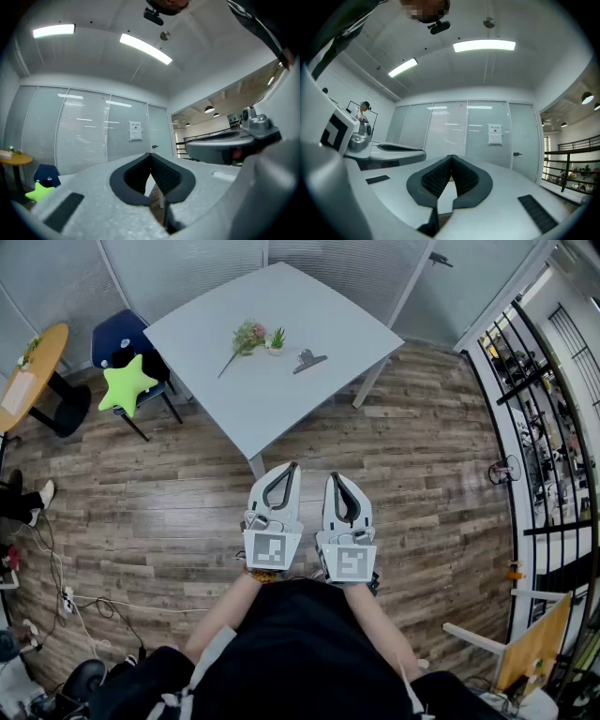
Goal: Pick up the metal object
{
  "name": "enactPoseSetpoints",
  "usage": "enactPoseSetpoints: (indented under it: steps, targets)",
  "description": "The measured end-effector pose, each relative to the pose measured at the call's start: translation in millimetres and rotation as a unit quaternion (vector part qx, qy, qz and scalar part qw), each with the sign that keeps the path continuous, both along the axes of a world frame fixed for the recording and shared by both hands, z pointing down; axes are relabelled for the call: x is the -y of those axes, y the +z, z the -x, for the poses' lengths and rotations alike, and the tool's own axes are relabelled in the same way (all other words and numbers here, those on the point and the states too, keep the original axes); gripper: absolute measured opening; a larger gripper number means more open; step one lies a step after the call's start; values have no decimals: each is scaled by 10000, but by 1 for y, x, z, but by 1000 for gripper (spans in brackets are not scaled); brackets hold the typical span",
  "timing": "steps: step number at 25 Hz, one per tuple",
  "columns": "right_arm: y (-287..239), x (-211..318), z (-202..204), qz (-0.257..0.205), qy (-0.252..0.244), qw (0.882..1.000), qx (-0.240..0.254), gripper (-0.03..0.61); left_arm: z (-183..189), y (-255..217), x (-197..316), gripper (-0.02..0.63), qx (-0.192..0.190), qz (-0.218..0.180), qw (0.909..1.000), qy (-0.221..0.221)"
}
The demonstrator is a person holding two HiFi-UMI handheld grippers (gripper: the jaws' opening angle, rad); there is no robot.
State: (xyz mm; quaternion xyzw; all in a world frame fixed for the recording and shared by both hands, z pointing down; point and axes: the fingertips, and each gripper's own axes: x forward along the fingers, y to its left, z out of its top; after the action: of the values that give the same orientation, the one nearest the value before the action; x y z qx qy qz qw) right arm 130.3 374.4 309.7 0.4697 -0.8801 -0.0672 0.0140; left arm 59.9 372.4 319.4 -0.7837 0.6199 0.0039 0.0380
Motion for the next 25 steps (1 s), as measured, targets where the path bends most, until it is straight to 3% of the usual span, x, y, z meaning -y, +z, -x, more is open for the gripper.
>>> enactPoseSetpoints:
  steps: [6,14,25]
  targets:
    - [13,5,10,138,34,9999,44,-2,12,11,9,9,-11,-33,10000,0]
    - [28,33,3,345,11,9994,43,-2,0,19,30,9,-11,84,10000,-6]
    - [31,125,-7,439,-296,9982,296,0,-20,25,112,9,200,154,9997,-76]
